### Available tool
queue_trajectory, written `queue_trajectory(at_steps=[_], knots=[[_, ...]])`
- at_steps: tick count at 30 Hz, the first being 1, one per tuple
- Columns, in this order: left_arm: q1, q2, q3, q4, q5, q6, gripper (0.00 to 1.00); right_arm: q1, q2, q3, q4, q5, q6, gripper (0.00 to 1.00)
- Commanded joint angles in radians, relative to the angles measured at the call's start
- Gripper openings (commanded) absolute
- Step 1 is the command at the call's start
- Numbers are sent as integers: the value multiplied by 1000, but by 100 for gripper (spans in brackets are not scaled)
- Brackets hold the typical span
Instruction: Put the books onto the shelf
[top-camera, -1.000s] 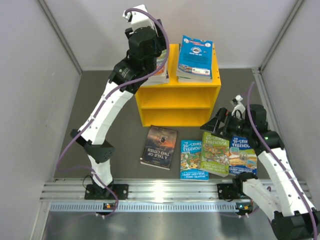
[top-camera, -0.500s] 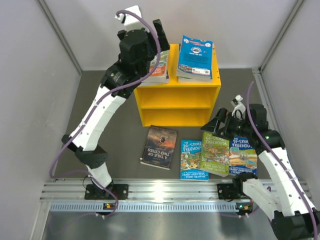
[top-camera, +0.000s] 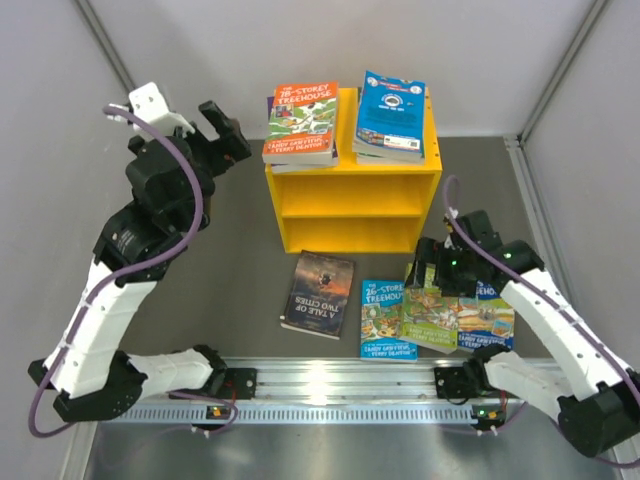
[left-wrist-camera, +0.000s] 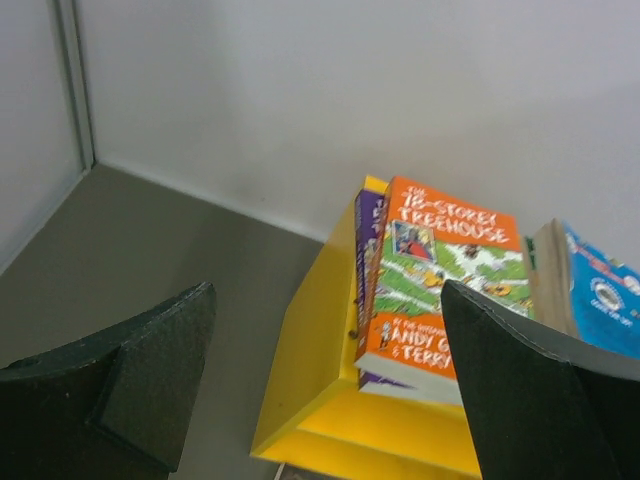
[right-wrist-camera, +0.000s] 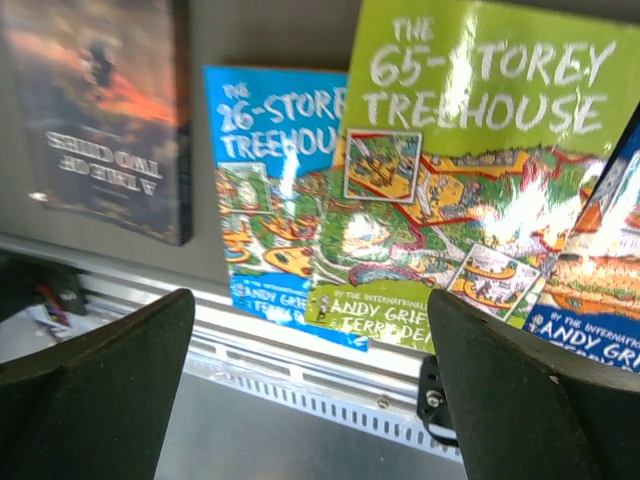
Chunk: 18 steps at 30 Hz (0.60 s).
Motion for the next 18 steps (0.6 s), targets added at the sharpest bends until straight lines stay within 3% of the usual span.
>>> queue_trajectory(at_steps=[1, 8, 18], knots=[[5, -42, -93, -111, -10, -113, 99, 97, 67, -24, -31, 113, 69, 100], [5, -122, -210, -198, 31, -224, 99, 324, 231, -29, -9, 209, 146, 100], [5, -184, -261, -250, 51, -256, 99, 406, 376, -113, 49, 301, 186, 100]])
